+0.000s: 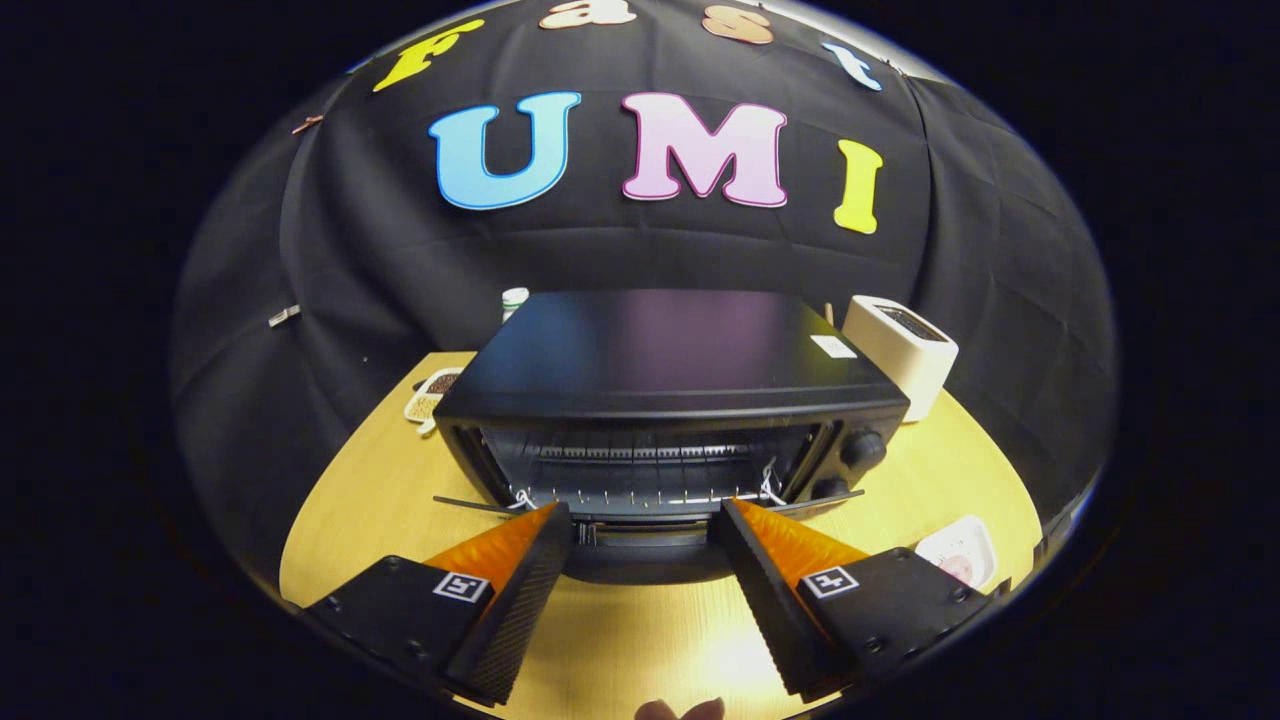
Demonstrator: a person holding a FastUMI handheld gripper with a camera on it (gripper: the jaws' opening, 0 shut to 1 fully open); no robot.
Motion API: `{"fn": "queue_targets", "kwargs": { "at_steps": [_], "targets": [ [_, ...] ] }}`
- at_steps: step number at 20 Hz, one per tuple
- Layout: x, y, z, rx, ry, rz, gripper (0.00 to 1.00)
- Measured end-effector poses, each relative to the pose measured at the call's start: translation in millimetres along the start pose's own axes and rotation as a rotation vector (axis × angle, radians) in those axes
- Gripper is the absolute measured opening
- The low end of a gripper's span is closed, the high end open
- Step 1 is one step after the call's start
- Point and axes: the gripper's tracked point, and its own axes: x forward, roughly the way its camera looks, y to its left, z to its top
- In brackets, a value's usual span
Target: Open the toaster oven, put the food inside, and close the toaster oven door.
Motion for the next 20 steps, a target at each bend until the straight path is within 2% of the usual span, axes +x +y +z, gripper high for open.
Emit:
{"fn": "queue_targets", "kwargs": {
  "at_steps": [4, 13, 20],
  "targets": [
    [-13.4, -1.7, -35.4, 0.040, 0.079, 0.009, 0.97],
    [-17.1, -11.4, -107.6, 0.037, 0.244, 0.032, 0.97],
    [-28.4, -16.4, -111.5, 0.028, 0.279, 0.130, 0.97]
  ]
}}
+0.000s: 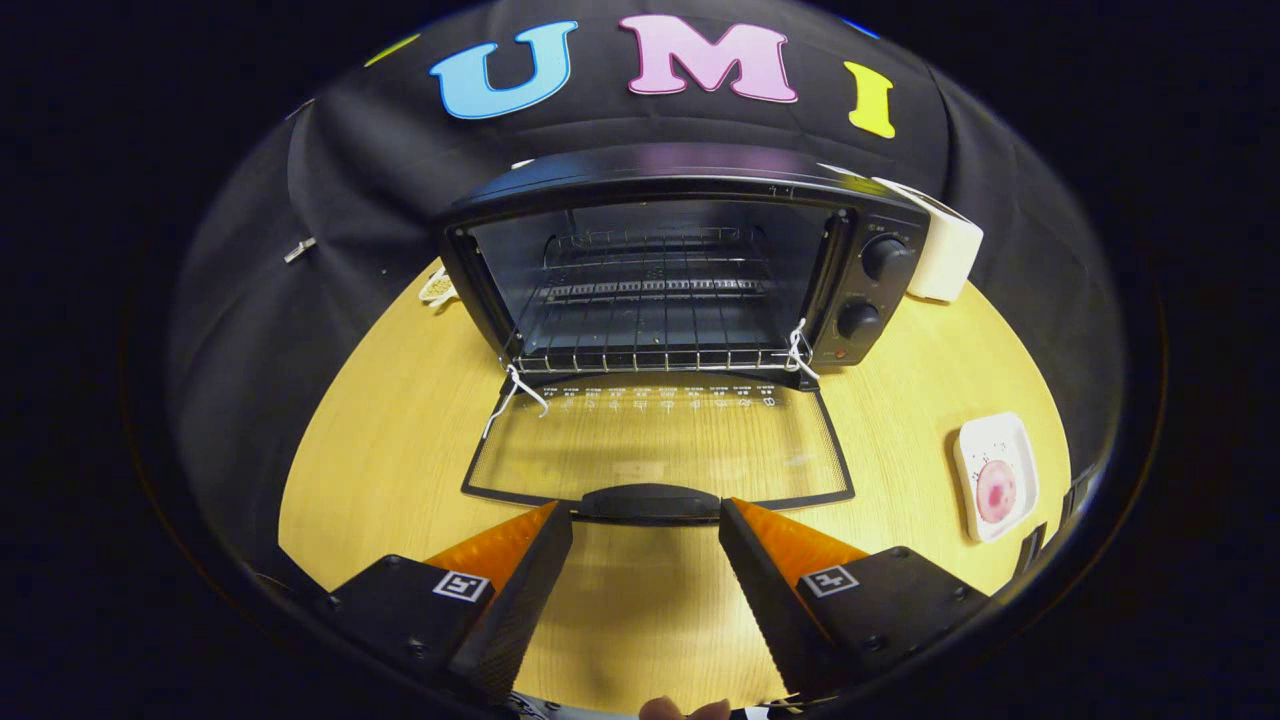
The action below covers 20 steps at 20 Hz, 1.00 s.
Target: Open the toaster oven, put the food inside, and close the toaster oven door.
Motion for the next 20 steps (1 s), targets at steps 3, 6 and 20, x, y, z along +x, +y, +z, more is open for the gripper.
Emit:
{"fn": "queue_targets", "kwargs": {
  "at_steps": [3, 6, 20],
  "targets": [
    [-26.6, -12.2, 9.8, -0.006, -0.003, 0.075, 0.97],
    [-53.9, -48.0, 24.8, -0.020, -0.025, 0.102, 0.97],
    [-91.8, -294.1, 26.3, -0.020, 0.162, 0.040, 0.99]
  ]
}}
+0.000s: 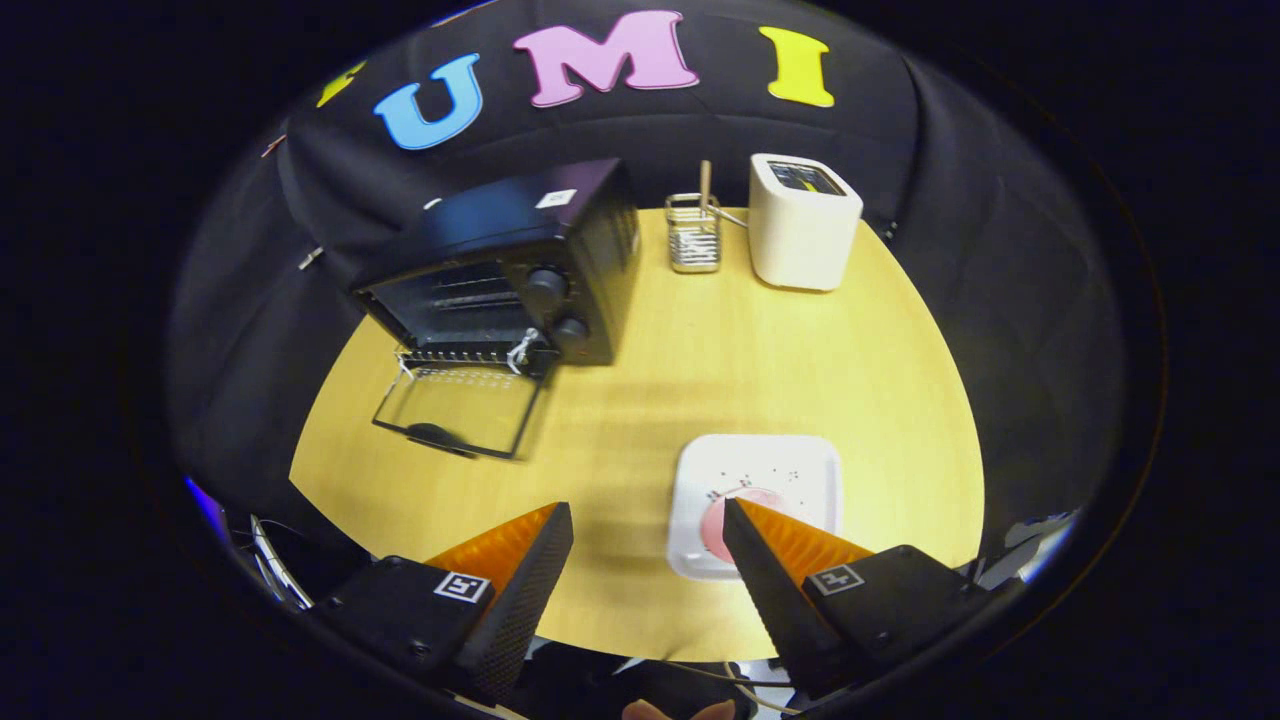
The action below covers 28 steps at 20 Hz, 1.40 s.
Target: Open the toaster oven, put the food inside, and close the toaster oven door.
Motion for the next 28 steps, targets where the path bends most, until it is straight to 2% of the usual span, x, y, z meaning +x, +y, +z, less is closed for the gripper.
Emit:
{"fn": "queue_targets", "kwargs": {
  "at_steps": [6, 10, 11, 16, 18, 19, 21, 24, 28],
  "targets": [
    [34.1, -80.8, -14.1, 0.009, 0.144, -0.039, 0.98],
    [57.8, -114.1, -26.4, -0.001, 0.241, -0.056, 0.97],
    [60.6, -118.1, -30.5, -0.001, 0.263, -0.050, 0.95],
    [75.3, -137.6, -38.3, 0.046, 0.327, -0.076, 0.63],
    [79.4, -141.3, -46.5, 0.050, 0.353, -0.086, 0.39],
    [82.6, -138.6, -50.8, 0.046, 0.372, -0.075, 0.19],
    [88.6, -137.8, -50.6, 0.049, 0.357, -0.043, 0.16],
    [87.6, -136.6, -47.6, 0.141, 0.355, 0.027, 0.07],
    [79.6, -125.7, -53.0, 0.302, 0.345, 0.177, 0.05]
  ]
}}
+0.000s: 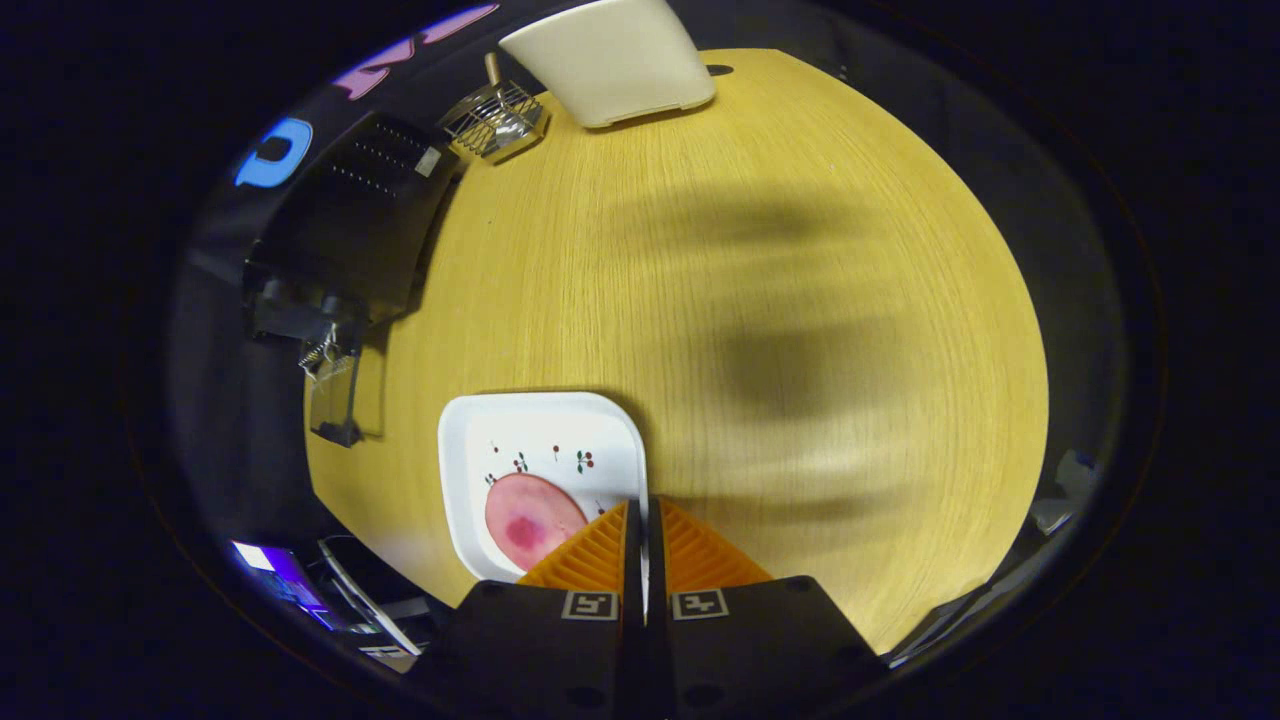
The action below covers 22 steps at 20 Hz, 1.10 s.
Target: Open the toaster oven, put the food inside, and close the toaster oven door.
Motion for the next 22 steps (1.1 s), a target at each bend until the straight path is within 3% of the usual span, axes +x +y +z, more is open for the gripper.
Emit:
{"fn": "queue_targets", "kwargs": {
  "at_steps": [11, 16, 22],
  "targets": [
    [-22.7, 48.5, -25.6, 0.265, -0.079, 0.250, 0.05],
    [-31.6, 94.9, -40.0, 0.323, -0.112, 0.282, 0.05],
    [-33.8, 191.8, -47.6, 0.361, -0.162, 0.318, 0.05]
  ]
}}
